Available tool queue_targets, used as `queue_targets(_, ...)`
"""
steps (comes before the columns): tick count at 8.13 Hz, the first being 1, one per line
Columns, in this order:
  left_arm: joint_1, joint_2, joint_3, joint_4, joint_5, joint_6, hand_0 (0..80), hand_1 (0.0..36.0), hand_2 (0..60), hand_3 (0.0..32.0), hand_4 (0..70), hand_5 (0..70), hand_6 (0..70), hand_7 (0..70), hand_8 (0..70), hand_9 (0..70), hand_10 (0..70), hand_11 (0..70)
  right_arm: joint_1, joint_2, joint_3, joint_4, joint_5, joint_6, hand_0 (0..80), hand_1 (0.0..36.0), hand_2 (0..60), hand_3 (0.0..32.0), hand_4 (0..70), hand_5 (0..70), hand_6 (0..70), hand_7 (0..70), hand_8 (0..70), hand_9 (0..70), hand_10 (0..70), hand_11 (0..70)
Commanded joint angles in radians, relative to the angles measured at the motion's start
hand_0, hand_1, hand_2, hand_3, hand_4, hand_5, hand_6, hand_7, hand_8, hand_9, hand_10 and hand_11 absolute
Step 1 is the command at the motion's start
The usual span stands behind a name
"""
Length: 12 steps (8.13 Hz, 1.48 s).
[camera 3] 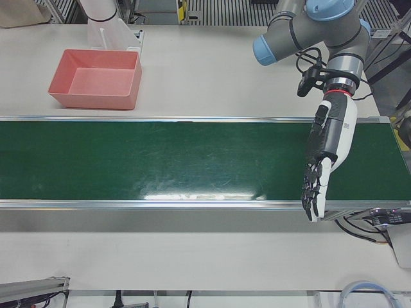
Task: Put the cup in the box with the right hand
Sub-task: 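Move the open right hand along the belt toward the arriving blue cup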
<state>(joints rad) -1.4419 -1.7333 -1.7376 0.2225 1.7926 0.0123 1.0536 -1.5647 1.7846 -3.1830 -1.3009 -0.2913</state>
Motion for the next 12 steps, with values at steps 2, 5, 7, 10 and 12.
queue_targets(2,0.000,0.001,0.001,0.000,-0.001,0.000,0.0,0.0,0.0,0.0,0.0,0.0,0.0,0.0,0.0,0.0,0.0,0.0,-0.009,0.000,0.001,0.000,0.000,0.000,54.7,23.8,7.7,0.0,0.4,6.4,3.3,5.4,0.0,0.0,0.3,2.9)
queue_targets(5,0.000,0.000,0.001,0.000,0.001,0.000,0.0,0.0,0.0,0.0,0.0,0.0,0.0,0.0,0.0,0.0,0.0,0.0,-0.027,-0.002,0.001,0.000,0.023,0.000,54.3,23.7,8.2,0.0,0.0,6.4,3.2,5.1,0.0,0.0,0.4,3.1)
queue_targets(7,0.000,0.000,0.001,0.000,0.001,0.000,0.0,0.0,0.0,0.0,0.0,0.0,0.0,0.0,0.0,0.0,0.0,0.0,-0.030,0.000,0.001,0.000,0.023,0.000,54.1,23.6,8.9,0.0,0.3,6.3,3.2,5.1,0.0,0.0,0.3,2.9)
queue_targets(10,0.000,0.000,0.000,0.000,-0.001,0.000,0.0,0.0,0.0,0.0,0.0,0.0,0.0,0.0,0.0,0.0,0.0,0.0,-0.040,0.000,0.001,0.000,0.023,-0.002,54.2,23.6,8.5,0.0,0.2,6.4,3.2,4.7,0.0,0.0,0.3,2.9)
queue_targets(12,0.000,0.000,0.001,0.000,-0.001,0.000,0.0,0.0,0.0,0.0,0.0,0.0,0.0,0.0,0.0,0.0,0.0,0.0,-0.043,0.000,0.001,0.000,0.023,0.000,54.4,23.9,8.9,0.0,0.4,6.4,3.2,4.9,0.0,0.0,0.4,3.1)
